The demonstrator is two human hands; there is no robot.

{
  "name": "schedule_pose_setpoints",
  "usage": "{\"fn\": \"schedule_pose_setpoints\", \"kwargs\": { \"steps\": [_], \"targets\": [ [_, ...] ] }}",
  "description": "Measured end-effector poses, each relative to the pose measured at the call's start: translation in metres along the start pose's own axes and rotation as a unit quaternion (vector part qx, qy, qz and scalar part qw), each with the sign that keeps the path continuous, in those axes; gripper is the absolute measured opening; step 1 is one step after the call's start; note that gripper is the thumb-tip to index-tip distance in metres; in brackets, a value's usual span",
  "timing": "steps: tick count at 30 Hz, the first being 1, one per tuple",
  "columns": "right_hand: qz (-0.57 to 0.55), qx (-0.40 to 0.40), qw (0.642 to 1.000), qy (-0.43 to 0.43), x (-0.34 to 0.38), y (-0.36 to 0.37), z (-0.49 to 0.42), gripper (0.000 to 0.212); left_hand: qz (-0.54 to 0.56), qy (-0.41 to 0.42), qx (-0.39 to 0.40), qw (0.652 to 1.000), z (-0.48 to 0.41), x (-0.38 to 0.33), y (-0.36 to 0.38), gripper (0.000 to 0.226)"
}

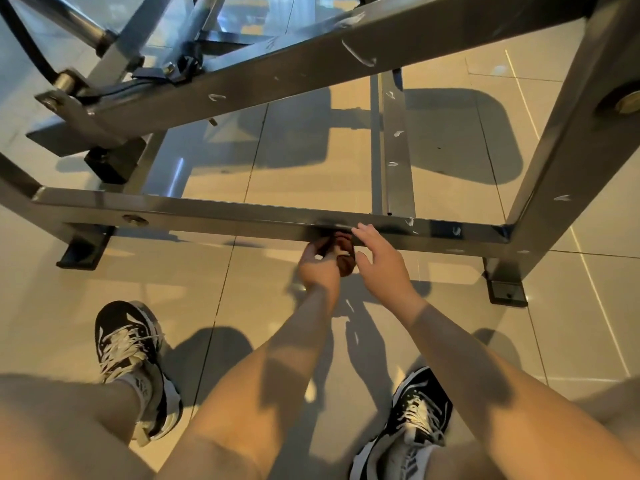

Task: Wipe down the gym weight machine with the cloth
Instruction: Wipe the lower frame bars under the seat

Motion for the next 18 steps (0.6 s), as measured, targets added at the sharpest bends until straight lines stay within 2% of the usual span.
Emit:
{"fn": "schedule_pose_setpoints", "kwargs": {
  "steps": [4,10,12,14,18],
  "targets": [
    [-0.004,0.0,1.0,0.007,0.0,-0.001,0.001,0.049,-0.071,0.032,0.089,0.993,0.003,0.008,0.015,0.018],
    [-0.002,-0.032,0.999,0.021,0.0,0.003,0.009,0.046,-0.018,0.048,-0.006,0.999,-0.017,-0.007,-0.035,0.018],
    [-0.017,-0.059,0.997,0.037,-0.001,0.001,0.018,0.039,-0.022,0.065,0.029,0.997,-0.012,-0.011,-0.043,0.017],
    [-0.043,-0.071,0.994,0.068,-0.01,0.001,0.029,0.03,-0.075,0.104,0.079,0.989,-0.002,-0.008,-0.039,0.019],
    [-0.189,-0.029,0.968,0.161,-0.022,0.007,0.052,0.023,-0.099,0.08,0.13,0.983,0.026,0.007,-0.027,0.021]
  ]
}}
Point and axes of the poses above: each hand's wrist, its own z-axis away from the middle knuckle, its own y-axis out of the palm, x = y × z, the point moved 5 cm from there along -z, towards the middle knuckle, and after that the axes turned 8 degrees about -x, right-handed, at the moved point
